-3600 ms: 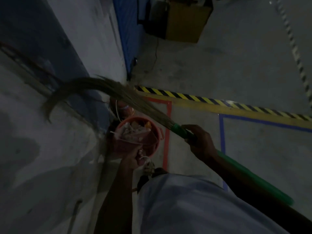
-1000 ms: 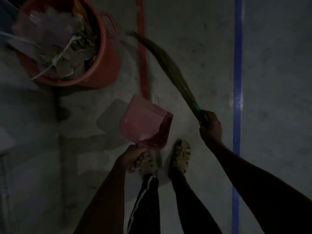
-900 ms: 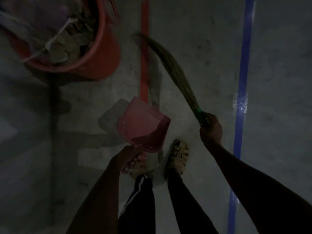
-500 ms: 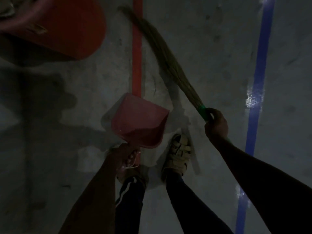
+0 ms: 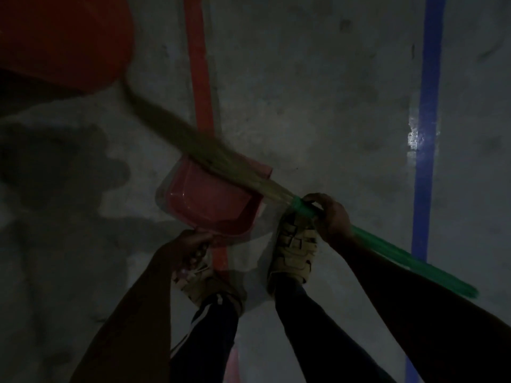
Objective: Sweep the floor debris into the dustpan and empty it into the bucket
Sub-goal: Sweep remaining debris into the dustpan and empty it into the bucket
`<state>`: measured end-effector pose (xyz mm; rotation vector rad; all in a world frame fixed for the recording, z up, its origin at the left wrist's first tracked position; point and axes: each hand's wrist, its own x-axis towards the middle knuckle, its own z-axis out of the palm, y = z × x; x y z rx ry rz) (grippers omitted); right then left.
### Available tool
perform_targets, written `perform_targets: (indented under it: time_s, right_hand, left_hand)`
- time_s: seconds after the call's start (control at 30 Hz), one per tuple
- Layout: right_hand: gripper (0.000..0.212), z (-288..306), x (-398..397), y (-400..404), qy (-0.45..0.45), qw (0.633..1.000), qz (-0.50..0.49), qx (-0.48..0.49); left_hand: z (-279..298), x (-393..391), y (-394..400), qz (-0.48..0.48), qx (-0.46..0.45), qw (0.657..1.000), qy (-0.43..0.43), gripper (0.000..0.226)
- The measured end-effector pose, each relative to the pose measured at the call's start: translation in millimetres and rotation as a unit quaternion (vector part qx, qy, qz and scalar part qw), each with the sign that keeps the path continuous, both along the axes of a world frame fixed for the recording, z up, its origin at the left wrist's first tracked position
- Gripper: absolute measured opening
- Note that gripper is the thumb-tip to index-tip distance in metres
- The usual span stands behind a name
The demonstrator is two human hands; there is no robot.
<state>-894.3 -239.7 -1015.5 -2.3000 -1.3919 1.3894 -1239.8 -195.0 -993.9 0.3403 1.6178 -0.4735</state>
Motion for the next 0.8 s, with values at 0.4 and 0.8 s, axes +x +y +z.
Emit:
perform_targets:
  time_s: [0.4,0.8]
  right_hand:
    - [0.050,2.6,-1.0,-1.6,-0.004,0.978,-0.037,0.207]
    - [0.058,-4.9,-22.1,-19.8,0.006,0.999,0.041,0.021]
  left_hand:
    - [-8.9,-15.6,-22.2,0.022,0.018,0.999,-0.020,0.038]
    - [-11.6,-30.4,-26.9,-0.023,0.015,1.000,-0.012,0.033]
